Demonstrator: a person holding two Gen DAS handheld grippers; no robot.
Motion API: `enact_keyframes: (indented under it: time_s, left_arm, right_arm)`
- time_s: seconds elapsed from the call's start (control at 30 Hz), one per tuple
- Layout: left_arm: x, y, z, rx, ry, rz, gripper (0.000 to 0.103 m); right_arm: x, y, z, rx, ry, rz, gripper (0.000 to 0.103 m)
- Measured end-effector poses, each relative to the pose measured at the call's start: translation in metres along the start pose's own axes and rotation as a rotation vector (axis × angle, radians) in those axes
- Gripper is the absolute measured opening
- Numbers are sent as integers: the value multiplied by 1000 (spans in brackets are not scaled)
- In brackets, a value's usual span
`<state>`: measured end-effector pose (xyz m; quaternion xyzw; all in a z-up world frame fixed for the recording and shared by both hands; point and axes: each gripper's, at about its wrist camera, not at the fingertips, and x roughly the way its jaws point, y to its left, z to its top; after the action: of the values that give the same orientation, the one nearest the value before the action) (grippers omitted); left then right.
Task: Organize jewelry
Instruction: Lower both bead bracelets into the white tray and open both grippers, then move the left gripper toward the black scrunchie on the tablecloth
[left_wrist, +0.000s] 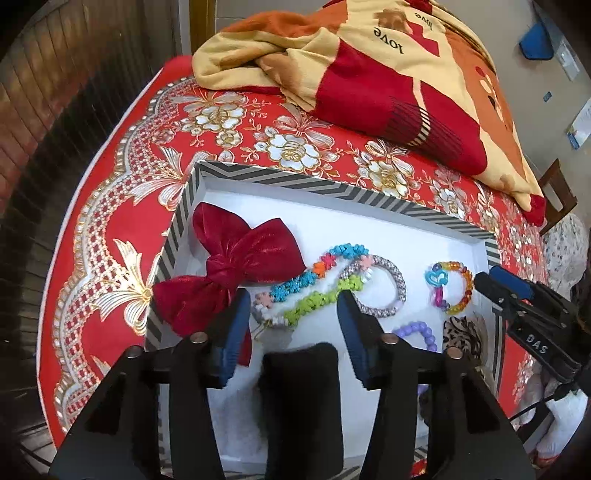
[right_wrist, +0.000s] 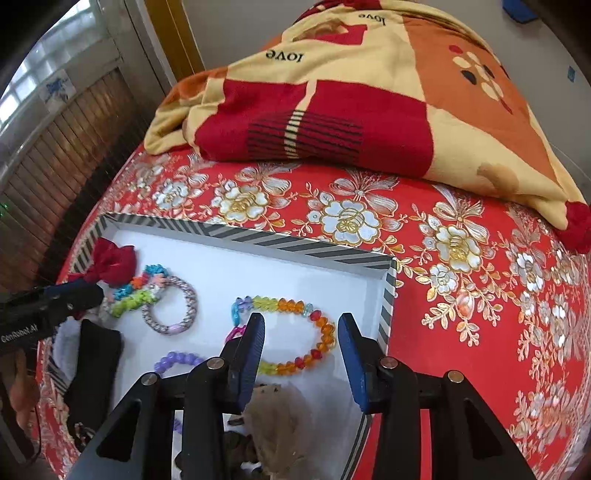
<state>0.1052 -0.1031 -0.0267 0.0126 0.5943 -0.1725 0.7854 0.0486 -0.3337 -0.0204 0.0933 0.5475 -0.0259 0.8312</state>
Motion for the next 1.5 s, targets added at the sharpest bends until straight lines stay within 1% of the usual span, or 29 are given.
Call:
enact_keyframes:
  time_s: [0.13,0.3,0.43,0.57,0.83,1.07,1.23,1.33,1.5]
  left_arm:
    - [-13,-1,-6,5,-30,15,52]
    - [-36,-6,-20,10,-92,47,52]
    - [-55,-9,-35,28,-133,69,52]
    - [-73,-12,-54,31,-157,69,52]
    - [-100,-19,-96,31,-185,81,52]
    - [-111,-25,-132,20,-183,98,52]
    - [-120,-28,-153,15,-197,116,52]
    - [-127,-29,-164,8,-214,125,52]
    - [-135,-33,-179,6,-224,135,52]
  right_arm:
    - [-25,10,-9,-9,-53,7,39]
    - [-62,21,-28,26,-140,59,39]
    - [-86,35,-46,16,-163,74,39]
    - [-106,45,-68,9,-178,75,39]
    - [-130,56,-108,2,-172,65,39]
    - [-142,64,-140,1,-152,74,40]
    - [-153,69,-156,-4,-162,79,40]
    - [-155,74,-164,-20,-150,49,40]
    - [-162,76,-177,-28,-149,60,40]
